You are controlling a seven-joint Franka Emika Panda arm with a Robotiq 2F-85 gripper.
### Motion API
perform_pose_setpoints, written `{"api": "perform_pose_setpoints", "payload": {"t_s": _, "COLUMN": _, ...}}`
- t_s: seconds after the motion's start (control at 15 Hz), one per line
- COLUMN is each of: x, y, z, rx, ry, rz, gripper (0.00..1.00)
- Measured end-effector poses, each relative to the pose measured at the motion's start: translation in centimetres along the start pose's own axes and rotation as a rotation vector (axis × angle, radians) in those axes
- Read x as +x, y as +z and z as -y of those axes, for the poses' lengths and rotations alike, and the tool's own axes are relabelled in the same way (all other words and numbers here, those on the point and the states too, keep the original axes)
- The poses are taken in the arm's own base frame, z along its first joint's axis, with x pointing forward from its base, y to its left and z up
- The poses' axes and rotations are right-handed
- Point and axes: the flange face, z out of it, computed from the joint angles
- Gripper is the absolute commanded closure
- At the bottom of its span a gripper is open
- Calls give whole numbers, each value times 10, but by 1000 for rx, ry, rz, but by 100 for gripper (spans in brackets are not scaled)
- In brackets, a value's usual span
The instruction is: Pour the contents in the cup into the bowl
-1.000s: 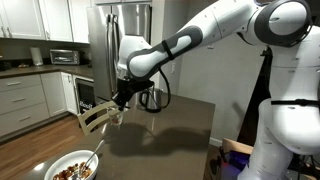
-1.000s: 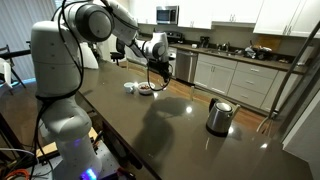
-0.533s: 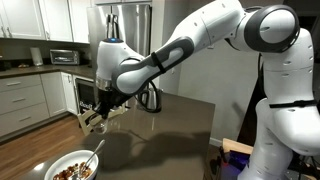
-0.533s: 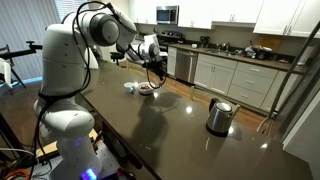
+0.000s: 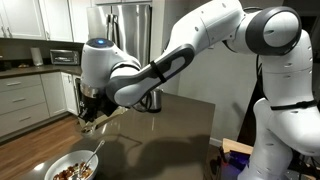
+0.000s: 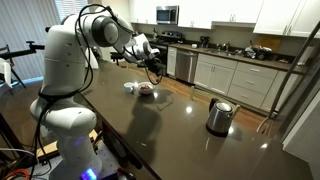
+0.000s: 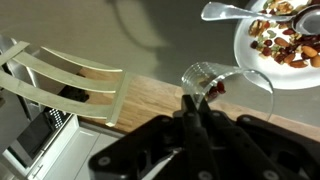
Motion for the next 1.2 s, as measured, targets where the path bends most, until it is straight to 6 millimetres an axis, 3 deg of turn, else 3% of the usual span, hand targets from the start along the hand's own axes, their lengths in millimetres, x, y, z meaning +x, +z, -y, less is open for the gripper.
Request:
{"api": "perform_pose_setpoints", "payload": {"t_s": 0.53, "x": -19, "y": -9, "z": 78, "rx": -146, "ry": -151, "rz": -191, "gripper": 98}}
{"api": "perform_pose_setpoints", "payload": {"t_s": 0.6, "x": -23, "y": -8, "z": 84, "rx": -148, "ry": -156, "rz": -195, "gripper": 95}}
{"api": "perform_pose_setpoints", "payload": {"t_s": 0.93, "x": -26, "y": -3, "z": 87, "rx": -150, "ry": -168, "rz": -191, "gripper": 98}}
{"api": "perform_pose_setpoints", "payload": {"t_s": 1.2, "x": -31, "y": -5, "z": 98, "rx": -263, "ry": -221, "rz": -286, "gripper": 98}}
